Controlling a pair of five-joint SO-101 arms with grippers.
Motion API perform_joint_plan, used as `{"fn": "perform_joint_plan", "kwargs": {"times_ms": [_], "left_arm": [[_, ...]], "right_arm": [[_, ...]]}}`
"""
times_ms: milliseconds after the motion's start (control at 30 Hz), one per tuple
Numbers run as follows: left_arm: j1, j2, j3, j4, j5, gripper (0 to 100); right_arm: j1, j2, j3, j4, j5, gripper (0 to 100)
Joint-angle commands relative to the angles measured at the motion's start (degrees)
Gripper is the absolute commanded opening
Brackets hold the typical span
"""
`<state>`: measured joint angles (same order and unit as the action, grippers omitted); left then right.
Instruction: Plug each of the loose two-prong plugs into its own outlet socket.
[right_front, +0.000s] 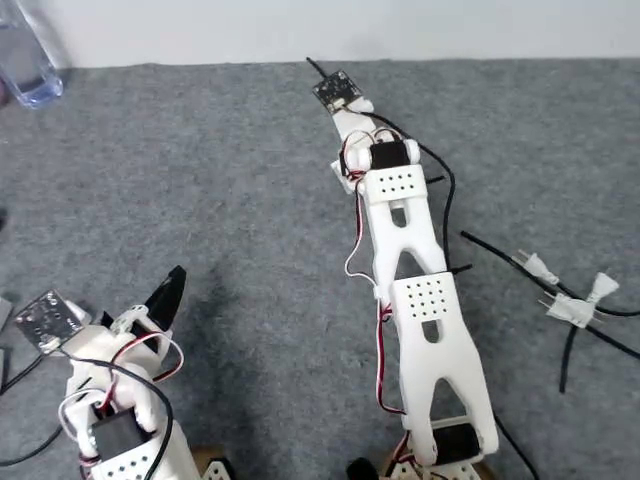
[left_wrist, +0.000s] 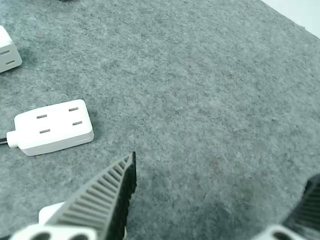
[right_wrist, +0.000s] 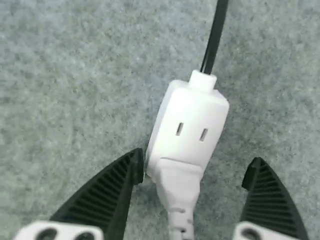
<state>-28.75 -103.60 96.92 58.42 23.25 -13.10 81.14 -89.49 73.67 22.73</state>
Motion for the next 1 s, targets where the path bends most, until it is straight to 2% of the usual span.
{"fn": "perform_joint_plan", "kwargs": {"times_ms": [0, 200, 567, 967], "left_arm": [[-0.09, -0.53, -0.48, -0.18, -0.09, 48], [-0.09, -0.53, -0.48, -0.18, -0.09, 48], [-0.09, -0.53, -0.48, -0.18, -0.09, 48], [-0.09, -0.53, -0.48, -0.26, -0.09, 48]], "right_arm": [[-0.75, -0.92, -2.99, 1.71, -0.09, 27.7], [-0.75, -1.80, -3.96, 3.47, 0.00, 22.2], [-0.66, -11.47, -6.86, 10.86, 0.00, 22.3], [-0.92, -22.81, -6.86, 24.13, 0.00, 22.1]]}}
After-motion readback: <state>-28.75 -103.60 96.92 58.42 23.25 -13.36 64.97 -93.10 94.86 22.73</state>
